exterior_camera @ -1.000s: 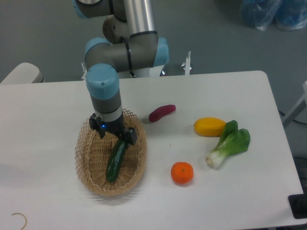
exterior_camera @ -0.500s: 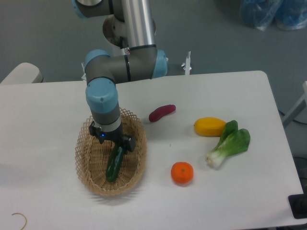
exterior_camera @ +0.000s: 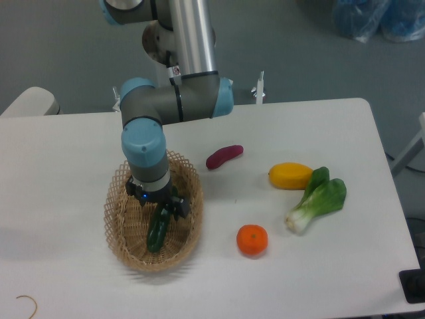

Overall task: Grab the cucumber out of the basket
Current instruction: 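Lower the gripper onto the cucumber and close it around it, then lift the cucumber out of the basket and carry it toward the bok choy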

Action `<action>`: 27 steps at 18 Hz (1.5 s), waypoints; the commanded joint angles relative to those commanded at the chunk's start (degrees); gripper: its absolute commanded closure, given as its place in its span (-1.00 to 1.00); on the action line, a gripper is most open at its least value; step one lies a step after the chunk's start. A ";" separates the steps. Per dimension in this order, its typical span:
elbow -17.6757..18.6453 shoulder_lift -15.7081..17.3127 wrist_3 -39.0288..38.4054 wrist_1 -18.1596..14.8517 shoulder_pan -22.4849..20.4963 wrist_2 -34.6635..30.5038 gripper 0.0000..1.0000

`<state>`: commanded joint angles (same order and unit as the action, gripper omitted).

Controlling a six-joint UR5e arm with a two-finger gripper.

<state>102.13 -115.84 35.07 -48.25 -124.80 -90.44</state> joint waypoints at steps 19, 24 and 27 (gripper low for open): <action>0.00 0.70 0.53 -0.26 -0.97 -0.27 0.48; -0.27 1.93 0.70 -0.44 -1.32 -0.27 0.48; -0.97 4.91 1.49 -1.14 -1.41 -2.19 0.48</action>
<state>101.16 -110.93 36.56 -49.39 -126.21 -92.62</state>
